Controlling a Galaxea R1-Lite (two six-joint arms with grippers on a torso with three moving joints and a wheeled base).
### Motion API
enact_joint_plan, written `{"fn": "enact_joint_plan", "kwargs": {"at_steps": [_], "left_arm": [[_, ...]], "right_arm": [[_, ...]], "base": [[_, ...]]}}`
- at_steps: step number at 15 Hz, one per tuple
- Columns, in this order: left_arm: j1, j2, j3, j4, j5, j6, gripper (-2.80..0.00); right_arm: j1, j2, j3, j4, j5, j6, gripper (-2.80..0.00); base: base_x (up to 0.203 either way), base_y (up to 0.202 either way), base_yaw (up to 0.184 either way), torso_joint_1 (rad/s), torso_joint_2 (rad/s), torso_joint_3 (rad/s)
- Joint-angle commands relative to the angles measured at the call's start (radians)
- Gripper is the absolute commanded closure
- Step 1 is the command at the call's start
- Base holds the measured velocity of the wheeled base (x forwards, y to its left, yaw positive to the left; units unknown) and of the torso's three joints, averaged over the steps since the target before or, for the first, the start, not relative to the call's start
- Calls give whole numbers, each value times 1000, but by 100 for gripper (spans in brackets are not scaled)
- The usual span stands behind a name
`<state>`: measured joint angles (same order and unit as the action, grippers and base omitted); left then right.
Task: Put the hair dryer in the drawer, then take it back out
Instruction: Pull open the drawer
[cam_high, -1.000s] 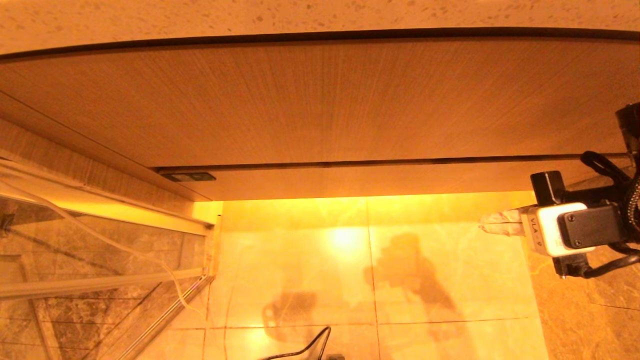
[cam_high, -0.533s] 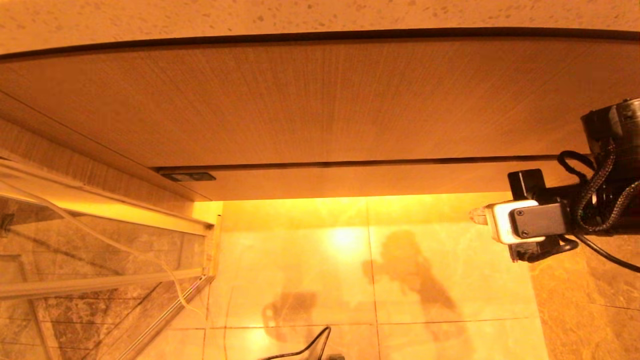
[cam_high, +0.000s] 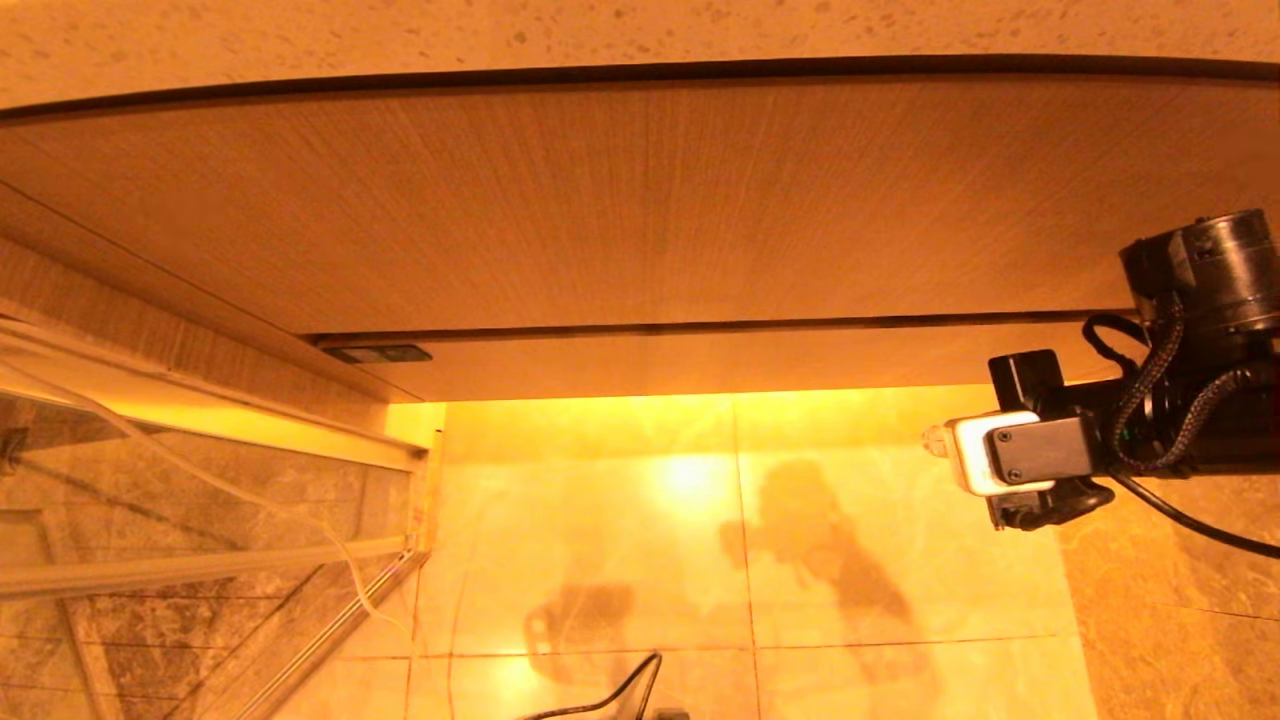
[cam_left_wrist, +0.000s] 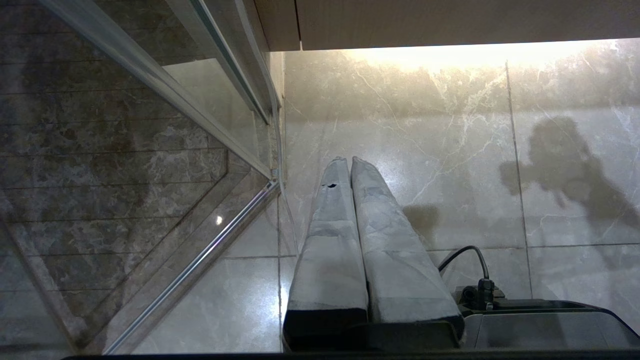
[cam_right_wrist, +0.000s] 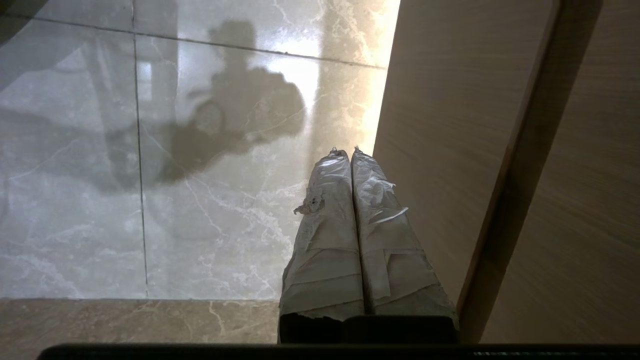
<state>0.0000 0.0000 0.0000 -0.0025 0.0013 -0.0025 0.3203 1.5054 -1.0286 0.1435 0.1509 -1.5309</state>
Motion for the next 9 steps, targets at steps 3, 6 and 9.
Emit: {"fn": "enact_joint_plan", "kwargs": {"at_steps": [3,6,9], "left_arm": [[0,0,0,-1,0,-1,0],[0,0,0,-1,0,-1,0],[0,0,0,-1,0,-1,0]], "right_arm": [[19,13,5,-19,-1,1,0],[24,22,26,-107,-1,-6,0],[27,36,43,-162,-2,-23,-280]], "base": [[0,0,0,0,0,0],[0,0,0,0,0,0],[0,0,0,0,0,0]]}}
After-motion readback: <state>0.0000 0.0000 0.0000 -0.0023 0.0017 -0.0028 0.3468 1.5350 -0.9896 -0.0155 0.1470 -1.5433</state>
